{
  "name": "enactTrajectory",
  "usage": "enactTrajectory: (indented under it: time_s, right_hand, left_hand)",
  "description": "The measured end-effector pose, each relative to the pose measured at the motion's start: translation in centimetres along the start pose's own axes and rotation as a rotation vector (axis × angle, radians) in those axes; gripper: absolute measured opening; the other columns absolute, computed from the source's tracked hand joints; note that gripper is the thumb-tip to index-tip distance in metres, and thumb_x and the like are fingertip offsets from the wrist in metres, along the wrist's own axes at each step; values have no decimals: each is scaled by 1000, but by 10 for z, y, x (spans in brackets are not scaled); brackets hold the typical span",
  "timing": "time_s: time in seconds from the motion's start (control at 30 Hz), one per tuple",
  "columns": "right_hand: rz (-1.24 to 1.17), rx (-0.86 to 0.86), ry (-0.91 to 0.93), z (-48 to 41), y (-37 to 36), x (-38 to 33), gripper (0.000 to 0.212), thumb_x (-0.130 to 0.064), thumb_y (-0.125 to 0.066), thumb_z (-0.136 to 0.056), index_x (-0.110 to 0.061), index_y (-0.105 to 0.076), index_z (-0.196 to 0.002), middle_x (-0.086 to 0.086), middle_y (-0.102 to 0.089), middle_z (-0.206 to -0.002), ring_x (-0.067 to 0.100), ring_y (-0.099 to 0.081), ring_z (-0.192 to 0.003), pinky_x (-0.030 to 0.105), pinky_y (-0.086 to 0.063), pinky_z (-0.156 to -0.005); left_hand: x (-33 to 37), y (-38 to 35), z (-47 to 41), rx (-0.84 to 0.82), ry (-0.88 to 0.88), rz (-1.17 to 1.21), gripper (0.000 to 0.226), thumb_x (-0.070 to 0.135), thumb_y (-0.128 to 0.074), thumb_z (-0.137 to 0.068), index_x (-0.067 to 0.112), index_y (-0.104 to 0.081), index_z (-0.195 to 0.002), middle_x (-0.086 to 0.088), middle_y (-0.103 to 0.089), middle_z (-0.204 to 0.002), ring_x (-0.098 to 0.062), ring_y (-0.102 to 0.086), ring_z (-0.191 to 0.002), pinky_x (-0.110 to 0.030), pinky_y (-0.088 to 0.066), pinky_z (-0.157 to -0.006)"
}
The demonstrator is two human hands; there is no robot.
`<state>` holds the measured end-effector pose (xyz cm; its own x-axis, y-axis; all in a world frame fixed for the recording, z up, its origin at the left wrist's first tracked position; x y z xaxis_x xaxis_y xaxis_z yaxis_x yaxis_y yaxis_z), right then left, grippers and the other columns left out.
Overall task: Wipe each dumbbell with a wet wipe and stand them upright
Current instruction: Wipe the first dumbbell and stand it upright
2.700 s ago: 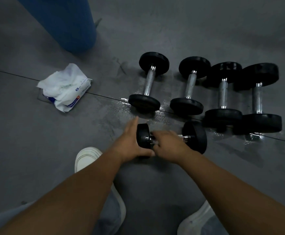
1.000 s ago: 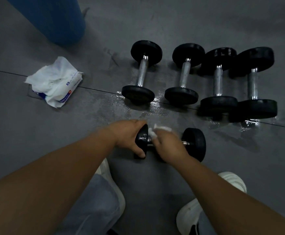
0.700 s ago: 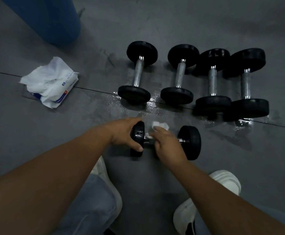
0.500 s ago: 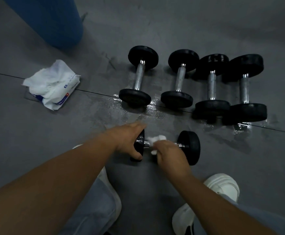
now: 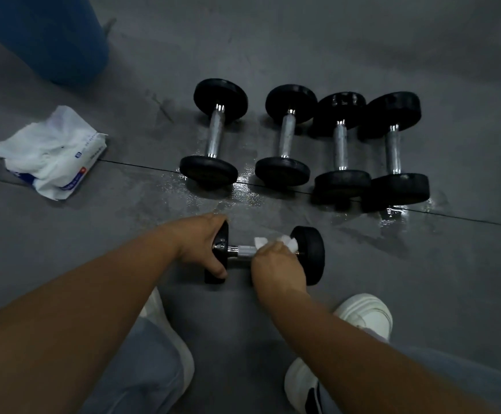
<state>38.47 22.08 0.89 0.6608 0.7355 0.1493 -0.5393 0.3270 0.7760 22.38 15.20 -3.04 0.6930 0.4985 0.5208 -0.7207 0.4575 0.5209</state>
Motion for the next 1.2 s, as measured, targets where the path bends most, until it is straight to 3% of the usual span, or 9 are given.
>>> enactTrajectory:
  time_s: [0.13, 0.33, 0.5, 0.63, 0.73, 0.8, 0.9, 1.07, 1.2]
  right_hand:
    - [-347, -19, 28, 5, 0, 10, 21, -8, -39, -95, -4, -55, -108, 14, -60, -108, 32, -59, -100, 32, -42, -72]
    - [-1899, 10, -825, 17, -31, 8, 25, 3, -44, -90, -8, -48, -68, 11, -51, -69, 17, -50, -61, 29, -47, -69]
    - [-2061, -83, -775, -10, -43, 13, 22, -25, -50, -91, -8, -51, -78, 6, -53, -81, 19, -55, -106, 22, -41, -95]
    - [-2004, 40, -804, -12, -42, 21, 20, -12, -40, -94, -5, -53, -82, 7, -55, -83, 9, -55, -81, 20, -42, -72]
    - [-2633, -21, -1026, -9, -59, 22, 25, -11, -35, -100, -2, -56, -109, 12, -59, -108, 17, -55, -111, 28, -41, -100]
    - [-2984, -82, -1165, -14, -60, 23, 26, -4, -32, -98, -2, -57, -104, 10, -58, -104, 20, -57, -101, 24, -44, -93]
    - [-2666, -122, -1147, -23, -41, 22, 28, -11, -40, -97, -12, -51, -71, 1, -53, -68, 11, -49, -64, 17, -39, -62]
    - [-2678, -89, -1165, -17, -54, 24, 26, -4, -33, -97, -5, -58, -100, 1, -62, -102, 19, -56, -106, 27, -37, -105]
    - [-2285, -100, -1072, -38, -45, 24, 20, -7, -37, -94, -10, -51, -80, 9, -60, -77, 22, -57, -86, 29, -45, -89]
  left_hand:
    - [-4, 8, -6, -26, 24, 86, 79, 55, -89, -43, 30, -43, -103, 7, -54, -104, -13, -55, -91, -29, -47, -77]
    - [-12, 9, 2, -10, 61, 183, 99, 70, -79, -34, 37, -43, -121, 11, -55, -115, -12, -55, -103, -33, -48, -94]
    - [-10, -2, 9, 29, 63, 143, 99, 70, -80, -37, 31, -43, -120, 8, -53, -117, -14, -54, -100, -33, -48, -89]
    - [-10, -12, 10, 51, 77, 73, 107, 65, -85, -46, 27, -35, -132, 7, -46, -126, -15, -51, -106, -31, -45, -89]
    - [-10, -11, 8, 56, 65, 76, 107, 65, -86, -45, 26, -36, -132, 3, -48, -129, -13, -48, -103, -29, -43, -87]
    - [-10, -11, 8, 54, 70, 83, 109, 63, -87, -47, 25, -35, -135, 3, -47, -130, -12, -47, -102, -28, -41, -86]
    - [-8, -14, 12, 56, 77, 68, 115, 67, -85, -45, 25, -31, -138, 2, -46, -133, -14, -49, -106, -28, -43, -88]
    - [-6, -15, 12, 63, 92, 37, 122, 67, -85, -46, 22, -26, -143, -1, -44, -138, -20, -52, -116, -29, -43, -91]
    - [-1, -19, 12, 65, 111, -10, 128, 68, -84, -49, 21, -18, -148, -3, -40, -144, -22, -52, -122, -30, -44, -94]
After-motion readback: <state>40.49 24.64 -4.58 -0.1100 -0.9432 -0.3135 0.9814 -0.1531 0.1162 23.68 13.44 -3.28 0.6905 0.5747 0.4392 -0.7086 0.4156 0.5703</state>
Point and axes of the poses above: each hand's wrist, its own z-axis away from the middle knuckle, its own y-axis out of the back of the hand, x = y × z, the point moved 1 cm from there along -z, towards the middle knuckle
